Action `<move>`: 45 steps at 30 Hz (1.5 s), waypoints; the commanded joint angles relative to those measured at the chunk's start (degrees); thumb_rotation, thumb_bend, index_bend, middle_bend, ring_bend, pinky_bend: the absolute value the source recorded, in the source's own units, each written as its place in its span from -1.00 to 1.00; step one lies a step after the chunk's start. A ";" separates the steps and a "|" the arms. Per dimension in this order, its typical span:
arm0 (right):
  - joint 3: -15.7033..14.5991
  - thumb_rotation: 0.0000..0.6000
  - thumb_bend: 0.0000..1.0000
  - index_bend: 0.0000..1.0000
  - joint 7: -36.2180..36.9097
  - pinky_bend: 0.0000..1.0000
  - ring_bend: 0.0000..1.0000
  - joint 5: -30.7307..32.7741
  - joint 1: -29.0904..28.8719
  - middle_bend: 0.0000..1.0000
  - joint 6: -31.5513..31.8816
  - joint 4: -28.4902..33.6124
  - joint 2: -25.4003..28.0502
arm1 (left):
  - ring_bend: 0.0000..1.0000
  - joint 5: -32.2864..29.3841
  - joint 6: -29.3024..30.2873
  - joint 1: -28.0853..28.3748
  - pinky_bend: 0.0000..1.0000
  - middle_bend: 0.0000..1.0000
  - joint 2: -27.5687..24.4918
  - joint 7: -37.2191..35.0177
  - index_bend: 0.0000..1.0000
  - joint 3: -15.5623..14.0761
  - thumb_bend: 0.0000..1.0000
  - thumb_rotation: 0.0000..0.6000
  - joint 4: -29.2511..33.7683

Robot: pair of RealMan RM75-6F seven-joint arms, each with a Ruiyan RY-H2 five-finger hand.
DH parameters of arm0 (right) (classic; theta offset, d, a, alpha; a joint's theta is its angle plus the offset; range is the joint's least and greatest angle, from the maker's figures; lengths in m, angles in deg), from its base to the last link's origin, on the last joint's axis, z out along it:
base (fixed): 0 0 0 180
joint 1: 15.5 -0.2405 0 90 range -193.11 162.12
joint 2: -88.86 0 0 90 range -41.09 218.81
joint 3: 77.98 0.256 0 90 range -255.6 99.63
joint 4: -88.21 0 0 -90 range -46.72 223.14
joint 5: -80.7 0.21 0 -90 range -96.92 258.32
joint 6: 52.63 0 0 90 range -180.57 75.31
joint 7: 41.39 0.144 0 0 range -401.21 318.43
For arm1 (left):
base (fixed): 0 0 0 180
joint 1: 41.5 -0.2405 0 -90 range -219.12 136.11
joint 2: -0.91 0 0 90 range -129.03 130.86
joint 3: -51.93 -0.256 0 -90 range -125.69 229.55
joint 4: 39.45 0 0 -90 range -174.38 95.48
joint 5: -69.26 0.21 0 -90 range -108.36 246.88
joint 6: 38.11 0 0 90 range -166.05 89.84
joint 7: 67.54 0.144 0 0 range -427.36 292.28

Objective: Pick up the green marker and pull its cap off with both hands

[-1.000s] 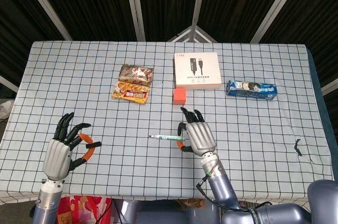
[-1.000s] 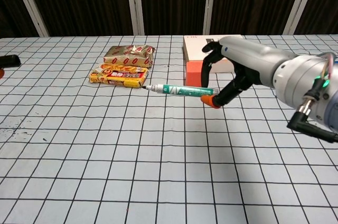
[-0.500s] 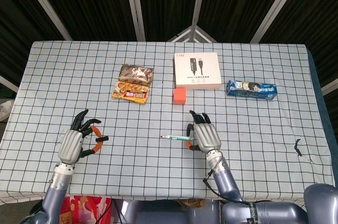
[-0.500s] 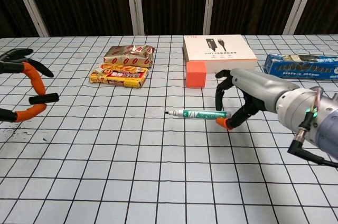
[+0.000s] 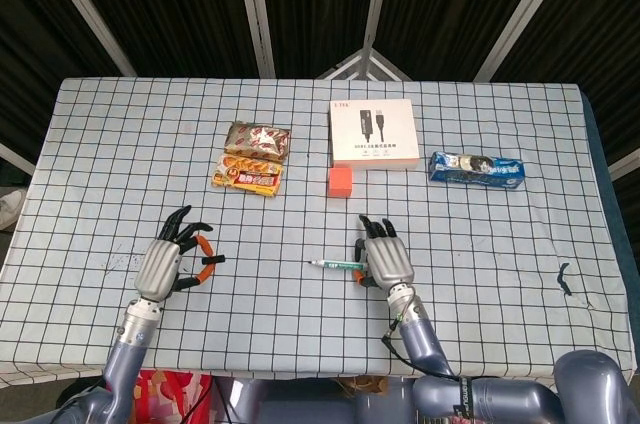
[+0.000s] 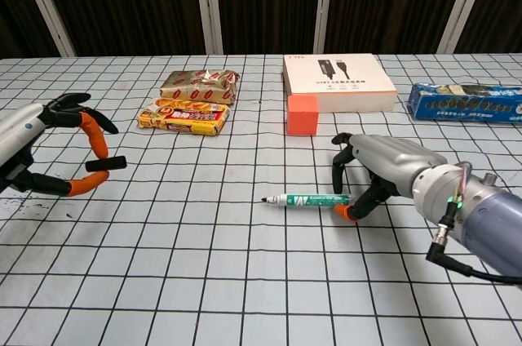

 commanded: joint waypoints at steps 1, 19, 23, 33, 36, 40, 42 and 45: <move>0.00 1.00 -0.22 0.27 -1.37 -0.96 -0.76 0.58 0.06 -0.84 -0.12 -0.44 -0.33 | -1.00 -0.06 -0.07 0.21 -1.00 -0.42 0.31 0.18 0.20 -0.06 -0.08 1.00 -0.34; 3.10 1.00 -0.75 -0.47 -6.81 -0.96 -0.78 4.70 0.22 -0.84 2.24 6.23 2.50 | -1.00 -0.10 -0.18 0.43 -1.00 -0.49 -0.74 3.28 0.01 -1.01 -0.08 1.00 1.20; 3.78 1.00 -0.75 -0.48 -6.38 -0.96 -0.78 4.73 0.76 -0.84 3.01 8.16 4.03 | -1.00 -0.86 -1.89 0.70 -1.00 -0.55 -1.16 4.88 -0.17 -1.26 -0.10 1.00 1.55; 4.44 1.00 -0.75 -0.48 -3.62 -0.96 -0.78 3.31 3.87 -0.84 5.35 15.07 11.96 | -1.00 -2.91 -6.21 2.66 -1.00 -0.98 -4.08 6.12 -0.81 -0.01 -0.27 1.00 5.32; 3.36 1.00 -0.75 -0.48 -1.87 -0.96 -0.78 0.53 5.73 -0.84 6.65 17.54 15.33 | -1.00 -2.32 -4.10 1.66 -1.00 -1.00 -8.59 5.17 -0.87 -0.05 -0.29 1.00 10.60; 1.14 1.00 -0.75 -0.48 -0.01 -0.96 -0.78 -4.20 8.42 -0.84 9.07 18.62 19.21 | -1.00 -1.98 0.32 -1.18 -1.00 -0.98 -15.58 5.98 -0.84 -0.22 -0.29 1.00 17.89; -0.43 1.00 -0.75 -0.48 0.93 -0.96 -0.78 -6.95 10.01 -0.84 10.59 17.90 20.67 | -1.00 -2.39 2.52 -3.16 -1.00 -0.93 -19.15 8.35 -0.82 -0.54 -0.29 1.00 21.36; -2.42 1.00 -0.75 -0.48 2.19 -0.96 -0.78 -10.40 11.83 -0.84 12.33 15.73 21.56 | -1.00 -3.19 5.06 -5.55 -1.00 -0.88 -22.18 11.88 -0.70 -0.89 -0.29 1.00 23.92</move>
